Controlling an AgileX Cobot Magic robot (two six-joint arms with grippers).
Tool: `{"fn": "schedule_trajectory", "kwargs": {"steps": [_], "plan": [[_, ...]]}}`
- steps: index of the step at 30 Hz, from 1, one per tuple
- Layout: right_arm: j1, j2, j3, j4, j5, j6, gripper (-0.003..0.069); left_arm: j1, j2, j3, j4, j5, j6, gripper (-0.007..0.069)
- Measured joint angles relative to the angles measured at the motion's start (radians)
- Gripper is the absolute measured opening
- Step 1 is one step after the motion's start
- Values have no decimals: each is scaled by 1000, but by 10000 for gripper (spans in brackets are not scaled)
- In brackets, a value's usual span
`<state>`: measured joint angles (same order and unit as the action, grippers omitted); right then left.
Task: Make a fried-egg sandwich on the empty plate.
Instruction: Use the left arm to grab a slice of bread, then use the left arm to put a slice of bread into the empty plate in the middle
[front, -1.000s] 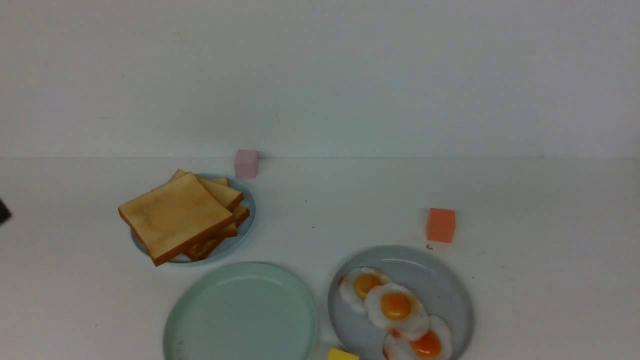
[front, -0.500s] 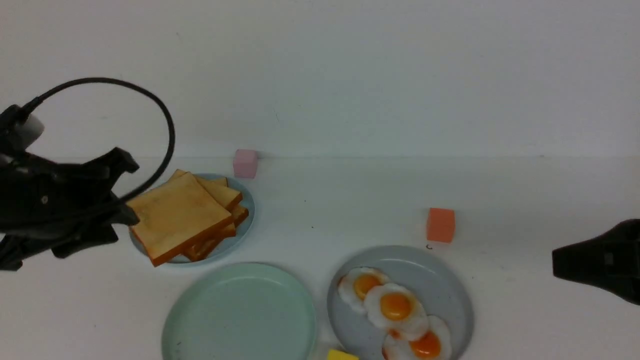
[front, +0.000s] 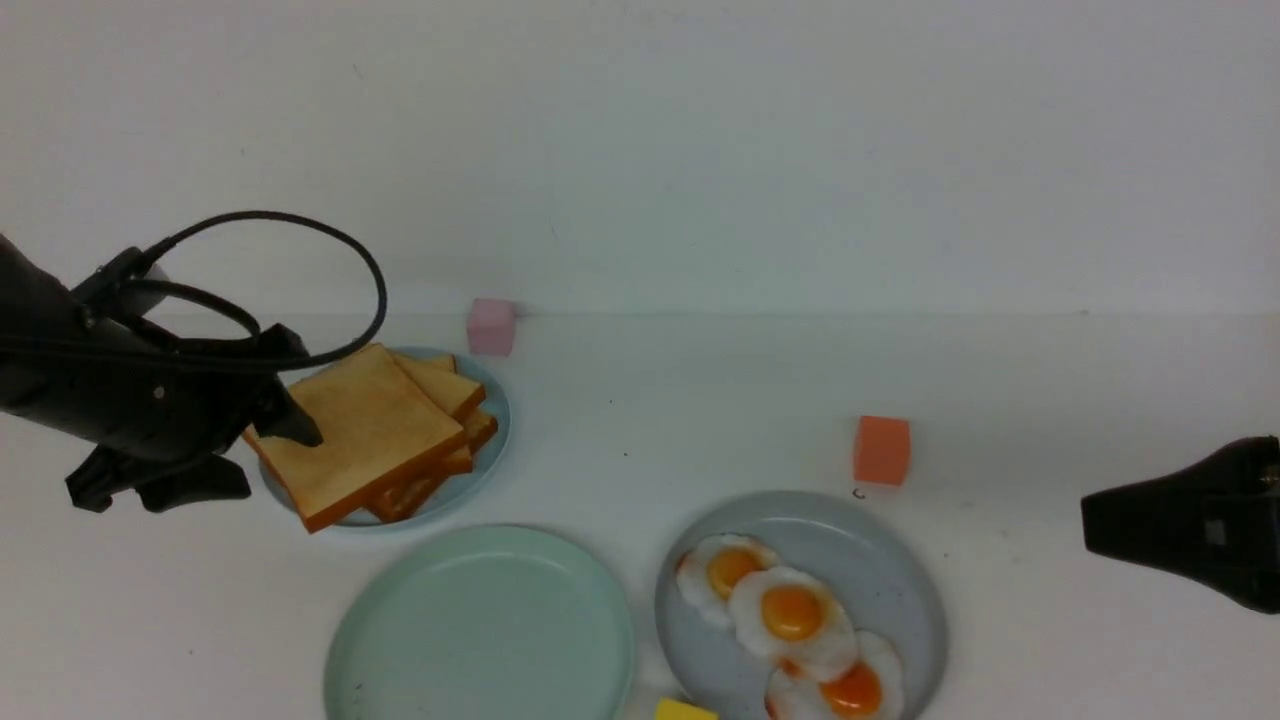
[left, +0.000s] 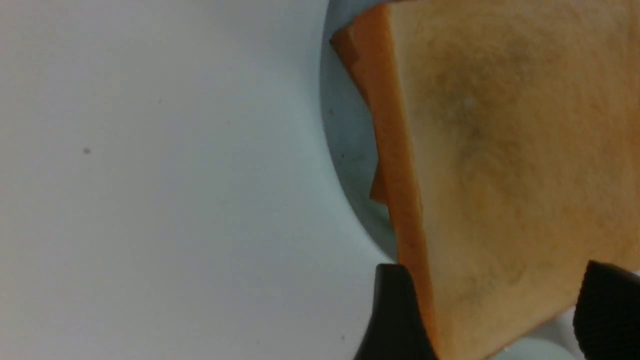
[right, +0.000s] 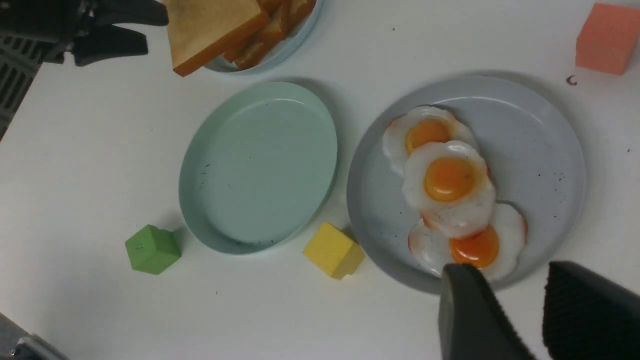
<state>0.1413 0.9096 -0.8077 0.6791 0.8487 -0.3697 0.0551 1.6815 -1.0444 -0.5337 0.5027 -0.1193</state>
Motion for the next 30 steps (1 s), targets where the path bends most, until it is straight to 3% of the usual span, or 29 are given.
{"fn": "schedule_trajectory", "kwargs": {"steps": [9,17,19,24,30], "plan": [[0,0,0,0,1,0,248,0,85,-2,-46,-105,15,383],[0,0,0,0,2,0,248,0,71,-2,-55,-151,27,69],[0,0,0,0,7,0,248,0,44,-2,-41,-149,28,29],[0,0,0,0,15,0,248,0,-105,-2,12,-107,37,27],[0,0,0,17,16,0,233,-104,-258,50,17,10,183,27]]}}
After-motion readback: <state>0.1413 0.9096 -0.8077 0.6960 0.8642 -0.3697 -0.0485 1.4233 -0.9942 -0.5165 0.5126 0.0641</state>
